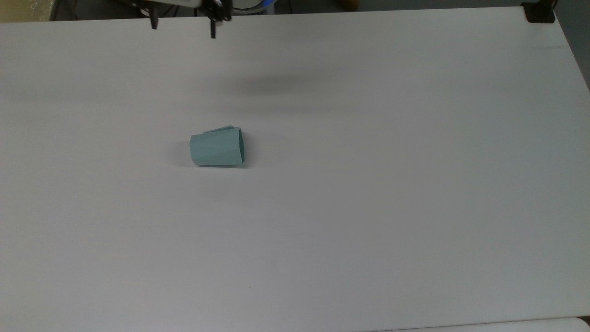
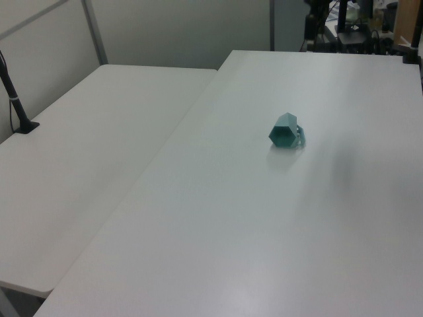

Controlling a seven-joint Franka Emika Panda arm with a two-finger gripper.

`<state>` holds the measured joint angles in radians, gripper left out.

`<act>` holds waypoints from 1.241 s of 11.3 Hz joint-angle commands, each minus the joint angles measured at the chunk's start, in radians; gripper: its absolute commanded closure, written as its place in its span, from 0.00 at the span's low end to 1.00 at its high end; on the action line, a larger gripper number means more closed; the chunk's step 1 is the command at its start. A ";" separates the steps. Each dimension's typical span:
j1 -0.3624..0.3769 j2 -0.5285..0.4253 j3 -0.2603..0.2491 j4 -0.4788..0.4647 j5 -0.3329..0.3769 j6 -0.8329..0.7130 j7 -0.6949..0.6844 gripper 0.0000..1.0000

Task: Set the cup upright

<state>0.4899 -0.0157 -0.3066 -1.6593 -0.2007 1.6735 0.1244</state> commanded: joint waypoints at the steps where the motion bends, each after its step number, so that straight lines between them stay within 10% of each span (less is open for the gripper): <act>1: 0.155 0.139 -0.008 0.039 -0.185 -0.012 0.136 0.00; 5: 0.300 0.320 -0.005 0.029 -0.417 0.060 0.299 0.00; 14: 0.338 0.557 -0.015 0.015 -0.595 0.048 0.409 0.00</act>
<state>0.8274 0.5016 -0.3038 -1.6532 -0.7593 1.7243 0.4513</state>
